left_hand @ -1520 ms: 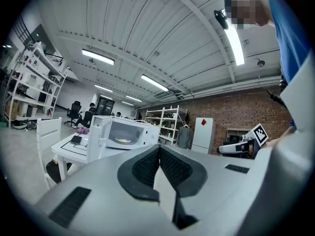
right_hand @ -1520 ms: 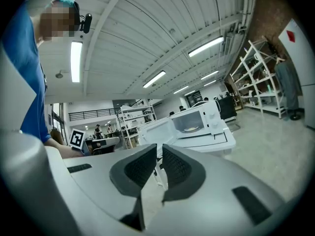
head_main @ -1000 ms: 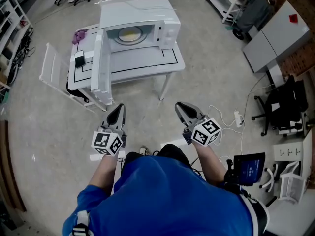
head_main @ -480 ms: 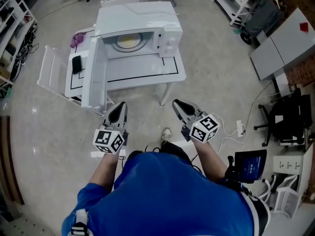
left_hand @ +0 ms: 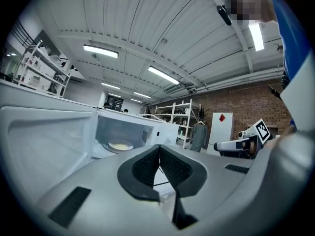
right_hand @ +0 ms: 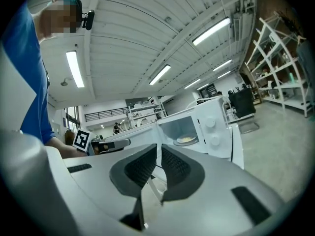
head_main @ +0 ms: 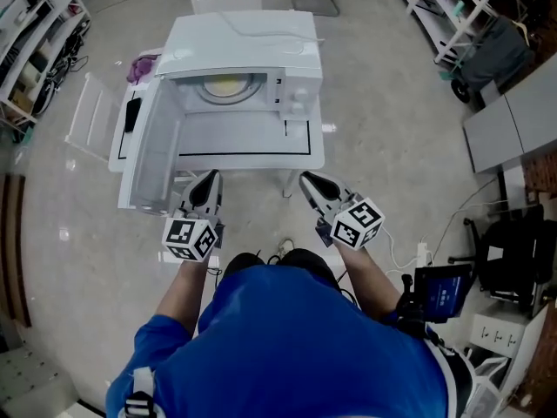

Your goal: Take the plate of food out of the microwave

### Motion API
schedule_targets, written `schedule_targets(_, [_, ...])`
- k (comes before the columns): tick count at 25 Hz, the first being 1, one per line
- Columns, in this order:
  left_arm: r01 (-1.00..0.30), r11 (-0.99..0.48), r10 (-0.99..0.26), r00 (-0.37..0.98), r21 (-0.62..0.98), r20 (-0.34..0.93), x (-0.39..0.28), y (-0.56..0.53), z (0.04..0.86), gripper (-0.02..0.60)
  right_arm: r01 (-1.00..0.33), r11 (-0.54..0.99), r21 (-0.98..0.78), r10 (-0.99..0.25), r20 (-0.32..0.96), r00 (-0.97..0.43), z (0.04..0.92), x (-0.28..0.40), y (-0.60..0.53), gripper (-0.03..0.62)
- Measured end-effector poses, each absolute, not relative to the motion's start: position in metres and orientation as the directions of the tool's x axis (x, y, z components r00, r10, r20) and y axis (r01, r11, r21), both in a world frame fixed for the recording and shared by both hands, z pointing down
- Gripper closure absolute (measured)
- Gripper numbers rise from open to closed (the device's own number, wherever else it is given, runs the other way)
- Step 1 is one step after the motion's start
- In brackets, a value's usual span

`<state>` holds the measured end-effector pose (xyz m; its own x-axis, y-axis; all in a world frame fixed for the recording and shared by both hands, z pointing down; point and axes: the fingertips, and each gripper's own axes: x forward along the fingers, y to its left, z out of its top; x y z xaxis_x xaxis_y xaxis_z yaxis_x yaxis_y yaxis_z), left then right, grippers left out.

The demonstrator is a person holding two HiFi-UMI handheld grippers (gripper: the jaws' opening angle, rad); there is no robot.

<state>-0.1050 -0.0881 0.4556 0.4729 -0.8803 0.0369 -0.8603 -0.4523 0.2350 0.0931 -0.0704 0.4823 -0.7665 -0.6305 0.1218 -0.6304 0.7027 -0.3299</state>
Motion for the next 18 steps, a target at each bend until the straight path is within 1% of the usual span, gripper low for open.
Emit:
schedule_targets(7, [-0.898,-0.378,-0.911,0.404,0.224,0.086,-0.097,-0.104,0.471,0.571,-0.571,0.741,-0.354,-0.570,0.119,-0.813,0.495,0.096,-0.097,0.566])
schedule_targets(13, [-0.909,-0.363,-0.919,0.386,0.204,0.084,-0.100,-0.137,0.466,0.571,-0.553,0.758,-0.346,-0.541,0.140,-0.829,0.491,0.086,-0.122,0.566])
schedule_targets(18, [-0.913,-0.360,-0.918,0.383,0.190,0.099,-0.107,-0.173,0.477,0.571,-0.557,0.761,-0.332,-0.537,0.159,-0.829,0.493,0.076,-0.146,0.566])
